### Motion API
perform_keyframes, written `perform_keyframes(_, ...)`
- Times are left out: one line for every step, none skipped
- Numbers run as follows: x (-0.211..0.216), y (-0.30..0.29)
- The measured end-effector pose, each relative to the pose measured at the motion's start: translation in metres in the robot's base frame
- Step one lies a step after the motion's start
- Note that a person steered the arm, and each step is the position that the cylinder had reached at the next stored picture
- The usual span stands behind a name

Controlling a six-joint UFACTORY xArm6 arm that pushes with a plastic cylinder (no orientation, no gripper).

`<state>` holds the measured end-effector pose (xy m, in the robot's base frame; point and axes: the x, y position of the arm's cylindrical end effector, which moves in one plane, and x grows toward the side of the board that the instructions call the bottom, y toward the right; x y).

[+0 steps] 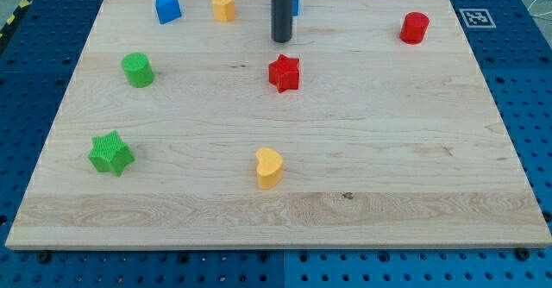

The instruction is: Move yellow hexagon a bit up

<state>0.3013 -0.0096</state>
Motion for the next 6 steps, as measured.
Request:
perform_keyframes(0.012,-0.035)
perform_keyframes(0.0,-0.057)
perform_keyframes(-0.029,-0.057)
perform_keyframes(-0.028,-0.075)
perform_keyframes(-0.032,-0.088)
perform_keyframes(-0.045,-0.102)
